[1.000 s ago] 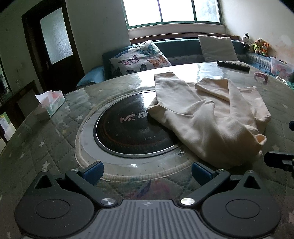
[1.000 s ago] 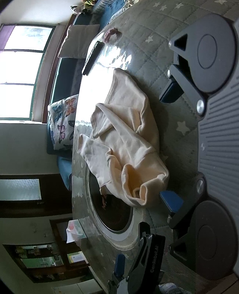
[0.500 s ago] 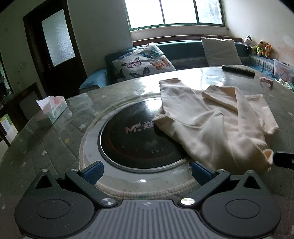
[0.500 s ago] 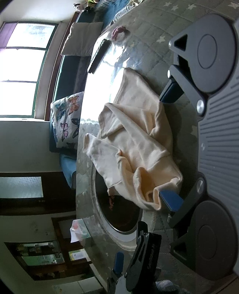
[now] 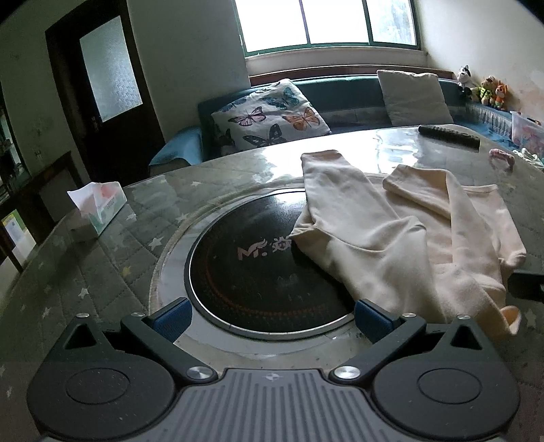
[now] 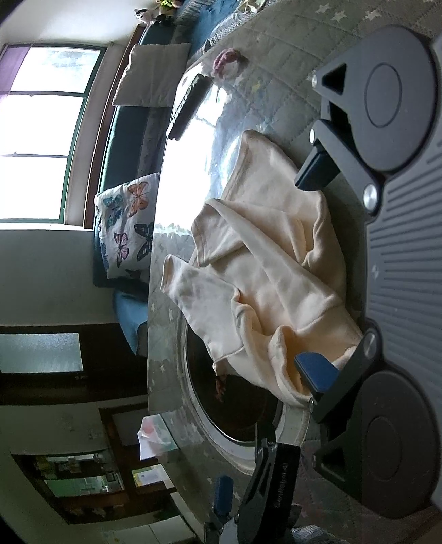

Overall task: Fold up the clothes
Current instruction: 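Grasp the shirt hem with the left gripper while the right gripper grasps the other hem corner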

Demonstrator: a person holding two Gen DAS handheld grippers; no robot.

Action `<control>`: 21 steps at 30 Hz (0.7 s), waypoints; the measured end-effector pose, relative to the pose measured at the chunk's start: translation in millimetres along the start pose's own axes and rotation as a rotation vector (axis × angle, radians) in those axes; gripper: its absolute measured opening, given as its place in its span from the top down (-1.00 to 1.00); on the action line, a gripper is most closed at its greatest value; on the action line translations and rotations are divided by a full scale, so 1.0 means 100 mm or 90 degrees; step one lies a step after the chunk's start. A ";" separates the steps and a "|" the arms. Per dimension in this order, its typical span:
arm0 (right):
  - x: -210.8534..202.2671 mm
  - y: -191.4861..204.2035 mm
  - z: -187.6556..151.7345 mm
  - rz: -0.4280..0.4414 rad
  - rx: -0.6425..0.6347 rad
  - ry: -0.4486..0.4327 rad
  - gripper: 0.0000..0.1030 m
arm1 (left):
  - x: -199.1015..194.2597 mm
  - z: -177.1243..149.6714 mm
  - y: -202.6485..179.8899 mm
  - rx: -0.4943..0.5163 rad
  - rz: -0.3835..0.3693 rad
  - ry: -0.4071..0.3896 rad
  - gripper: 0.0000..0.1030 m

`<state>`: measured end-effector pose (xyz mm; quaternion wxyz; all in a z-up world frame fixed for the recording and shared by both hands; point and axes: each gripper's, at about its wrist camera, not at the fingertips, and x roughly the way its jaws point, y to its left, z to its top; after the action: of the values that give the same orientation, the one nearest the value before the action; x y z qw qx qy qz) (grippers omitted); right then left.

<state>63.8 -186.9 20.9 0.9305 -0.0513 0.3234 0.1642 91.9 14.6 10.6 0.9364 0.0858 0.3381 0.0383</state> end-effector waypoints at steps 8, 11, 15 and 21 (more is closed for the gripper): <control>0.21 -0.31 0.28 -0.017 0.037 -0.009 -0.81 | 0.10 0.34 -0.04 0.009 -0.009 -0.033 -0.98; 0.38 -0.47 0.39 -0.015 0.066 0.001 -0.67 | 0.19 0.48 -0.10 0.016 -0.025 -0.039 -0.90; 0.69 -0.64 0.52 -0.007 0.103 0.021 -0.51 | 0.37 0.65 -0.18 0.030 -0.055 -0.039 -0.70; 1.16 -0.82 0.69 -0.002 0.129 0.049 -0.21 | 0.80 0.94 -0.33 0.046 -0.110 -0.024 -0.43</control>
<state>217.5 -218.6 3.0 0.9179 0.0365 0.3740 0.1273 213.8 -20.2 25.2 0.9388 0.0909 0.3275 -0.0565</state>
